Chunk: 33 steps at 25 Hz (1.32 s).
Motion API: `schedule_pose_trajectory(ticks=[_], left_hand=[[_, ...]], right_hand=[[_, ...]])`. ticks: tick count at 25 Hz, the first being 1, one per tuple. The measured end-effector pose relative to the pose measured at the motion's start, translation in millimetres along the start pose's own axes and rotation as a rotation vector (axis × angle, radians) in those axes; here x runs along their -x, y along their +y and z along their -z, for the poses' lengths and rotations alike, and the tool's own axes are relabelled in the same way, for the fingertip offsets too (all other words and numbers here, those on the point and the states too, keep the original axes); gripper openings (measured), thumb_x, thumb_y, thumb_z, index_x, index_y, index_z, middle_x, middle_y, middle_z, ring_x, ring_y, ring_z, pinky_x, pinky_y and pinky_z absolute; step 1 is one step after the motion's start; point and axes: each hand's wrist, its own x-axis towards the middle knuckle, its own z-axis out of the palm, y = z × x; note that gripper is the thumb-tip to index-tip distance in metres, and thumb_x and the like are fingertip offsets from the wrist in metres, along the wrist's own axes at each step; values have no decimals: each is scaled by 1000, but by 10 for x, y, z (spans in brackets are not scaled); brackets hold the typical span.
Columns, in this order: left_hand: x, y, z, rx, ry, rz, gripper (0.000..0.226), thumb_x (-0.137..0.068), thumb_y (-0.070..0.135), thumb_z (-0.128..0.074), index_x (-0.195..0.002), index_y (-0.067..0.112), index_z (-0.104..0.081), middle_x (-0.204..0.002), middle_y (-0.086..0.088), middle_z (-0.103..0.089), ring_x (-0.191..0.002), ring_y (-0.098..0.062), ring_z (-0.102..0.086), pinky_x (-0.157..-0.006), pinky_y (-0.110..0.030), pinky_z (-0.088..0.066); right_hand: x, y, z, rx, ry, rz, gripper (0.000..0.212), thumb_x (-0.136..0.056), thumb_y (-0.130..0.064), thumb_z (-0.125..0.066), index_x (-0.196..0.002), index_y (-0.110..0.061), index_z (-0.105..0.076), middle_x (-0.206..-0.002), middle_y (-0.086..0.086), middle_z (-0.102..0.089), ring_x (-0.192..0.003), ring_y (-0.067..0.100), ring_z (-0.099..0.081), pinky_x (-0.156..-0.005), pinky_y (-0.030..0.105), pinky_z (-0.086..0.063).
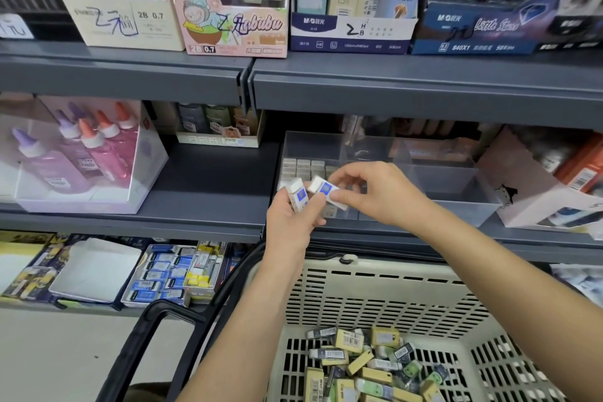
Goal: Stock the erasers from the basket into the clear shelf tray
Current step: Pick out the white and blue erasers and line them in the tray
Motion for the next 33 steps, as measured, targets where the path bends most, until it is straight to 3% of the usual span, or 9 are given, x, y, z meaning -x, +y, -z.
schedule_pose_trajectory(ticks=[3,6,8,10,13,17,23,28,33], left_hand=[[10,-2,0,-77,-26,-19,9,-86,12,-65,-87,21,-63,-74,0,-64,-54,-8,-50,-58,-22,-46],[5,7,11,-124,21,-65,1,-88,18,-62,-89,19,-62,-69,1,-62,-51,-7,-47,-52,-19,-43],[-13,16,27,-138,67,-56,13,-92,26,-55,-93,13,-59,-60,8,-57,-49,-5,-44,-48,-17,-40],[-26,17,26,-107,82,-23,18,-96,27,-49,-94,11,-55,-59,9,-55,-48,-4,-42,-45,-17,-37],[-23,14,7,-107,88,-4,13,-97,24,-47,-91,13,-52,-64,5,-57,-49,-3,-43,-44,-18,-34],[-42,14,32,-88,105,12,9,-96,23,-46,-93,18,-53,-67,4,-61,-53,-5,-46,-45,-20,-35],[-51,-11,47,-111,120,23,7,-91,16,-47,-87,17,-52,-69,0,-62,-54,-10,-51,-51,-27,-41],[-41,8,34,-65,105,18,8,-92,13,-50,-92,16,-57,-83,-2,-69,-72,-10,-65,-52,-22,-50],[-36,9,29,-76,101,19,9,-92,13,-51,-88,16,-58,-83,-2,-67,-75,-11,-65,-53,-22,-51]], right_hand=[[-27,-16,26,-82,-38,25,26,-83,-27,-68,-109,-29,-65,-82,-12,-61,-66,3,-51,-66,11,-41],[-118,2,95,-175,-24,-35,14,-82,-20,-69,-83,-33,-63,-74,-13,-59,-69,7,-56,-72,22,-47],[-236,63,174,-303,150,-167,21,-81,-13,-68,-74,-30,-58,-73,-11,-60,-75,13,-58,-80,28,-48],[-363,139,210,-130,275,-233,10,-84,-16,-64,-83,-25,-60,-82,-6,-66,-84,16,-61,-83,25,-44],[-454,183,138,160,251,-198,14,-88,-25,-58,-102,-24,-60,-93,-4,-68,-89,18,-62,-73,21,-39],[-469,195,67,98,225,-160,13,-88,-22,-58,-100,-22,-62,-81,-9,-59,-80,12,-56,-71,16,-36],[-525,255,-13,124,181,-181,11,-88,-21,-58,-98,-24,-61,-83,-11,-57,-79,8,-52,-70,14,-33],[-572,317,-164,92,220,-218,13,-85,-20,-62,-79,-28,-54,-76,-13,-58,-76,10,-56,-72,20,-38],[-543,388,-265,11,274,-207,8,-85,-22,-63,-85,-28,-58,-82,-12,-59,-86,15,-60,-82,27,-44]])
